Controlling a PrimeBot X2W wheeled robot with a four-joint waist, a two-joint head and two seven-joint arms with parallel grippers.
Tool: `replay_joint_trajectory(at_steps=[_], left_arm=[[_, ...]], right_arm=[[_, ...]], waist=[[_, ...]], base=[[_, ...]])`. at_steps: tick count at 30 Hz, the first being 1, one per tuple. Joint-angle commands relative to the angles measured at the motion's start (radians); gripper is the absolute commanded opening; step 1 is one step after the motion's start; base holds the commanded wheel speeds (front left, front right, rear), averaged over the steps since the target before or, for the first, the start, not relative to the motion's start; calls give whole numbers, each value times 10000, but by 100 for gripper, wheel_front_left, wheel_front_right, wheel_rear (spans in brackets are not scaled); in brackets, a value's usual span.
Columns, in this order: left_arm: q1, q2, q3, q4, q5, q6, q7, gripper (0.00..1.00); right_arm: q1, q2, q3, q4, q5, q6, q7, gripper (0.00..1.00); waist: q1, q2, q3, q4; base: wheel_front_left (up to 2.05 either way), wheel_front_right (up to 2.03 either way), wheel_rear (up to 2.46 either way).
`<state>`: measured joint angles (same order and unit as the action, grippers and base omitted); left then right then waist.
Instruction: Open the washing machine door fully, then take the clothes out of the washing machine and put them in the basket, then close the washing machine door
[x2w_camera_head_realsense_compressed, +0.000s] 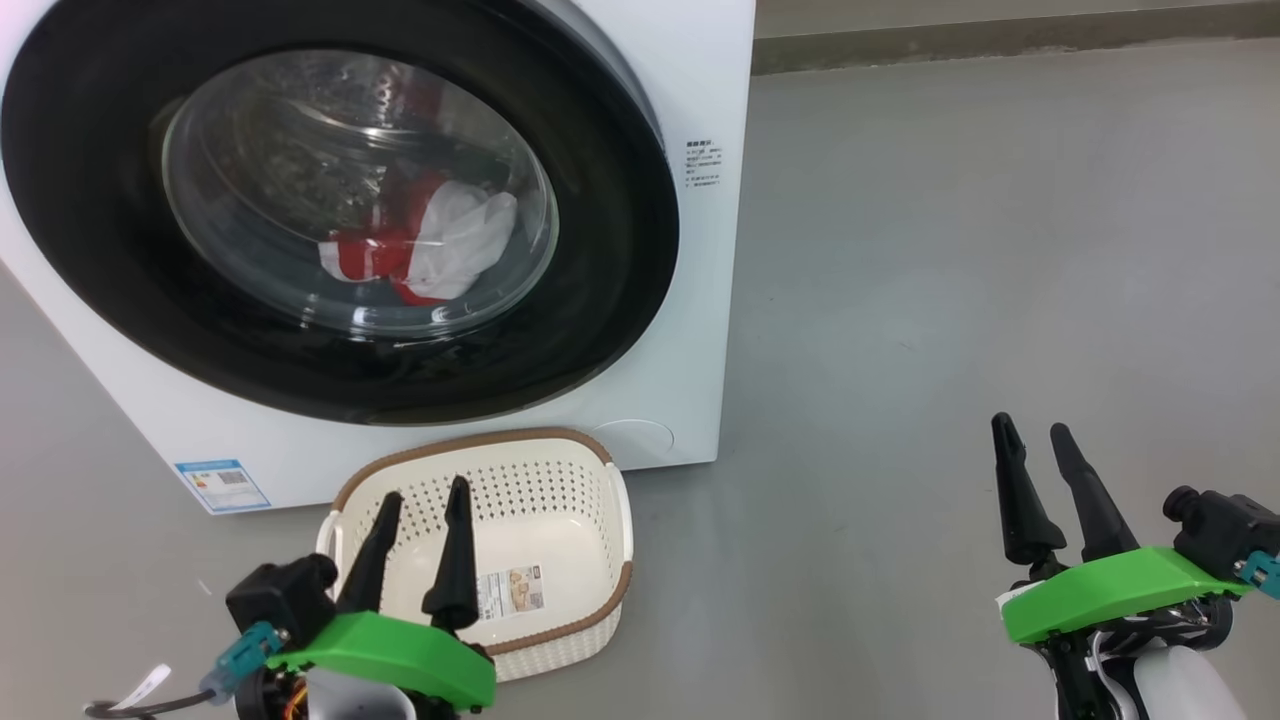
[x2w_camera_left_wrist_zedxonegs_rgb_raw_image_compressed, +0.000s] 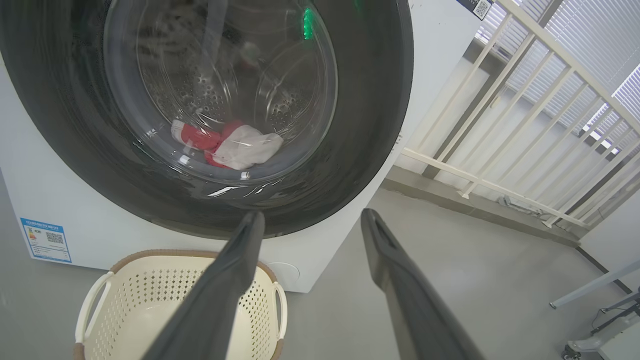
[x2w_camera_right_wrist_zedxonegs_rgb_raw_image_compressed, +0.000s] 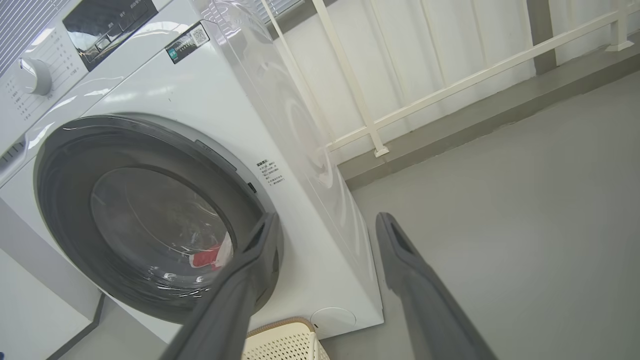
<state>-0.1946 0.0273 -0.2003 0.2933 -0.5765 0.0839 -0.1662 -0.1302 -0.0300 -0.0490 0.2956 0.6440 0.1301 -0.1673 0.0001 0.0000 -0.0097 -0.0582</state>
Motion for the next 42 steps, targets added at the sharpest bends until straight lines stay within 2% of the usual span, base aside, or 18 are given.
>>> replay_joint_trajectory(at_steps=[1,27,42], left_arm=[[-552,181,154,-335,447,127,-182,100],[-1072,228,-49,-422,3157,757,-942,100],[-1062,229,27,-109,2685,872,-956,100]], right_arm=[[-523,-132,213,-333,-548,5,-167,100],[-907,-201,273,-754,-3413,6,-931,100],[-891,-202,216,-677,-3432,6,-945,100]], waist=[[-1,0,-4,-17],[-1,0,-5,-130],[-1,0,-12,-86]], base=[[0,0,0],[0,0,0],[0,0,0]])
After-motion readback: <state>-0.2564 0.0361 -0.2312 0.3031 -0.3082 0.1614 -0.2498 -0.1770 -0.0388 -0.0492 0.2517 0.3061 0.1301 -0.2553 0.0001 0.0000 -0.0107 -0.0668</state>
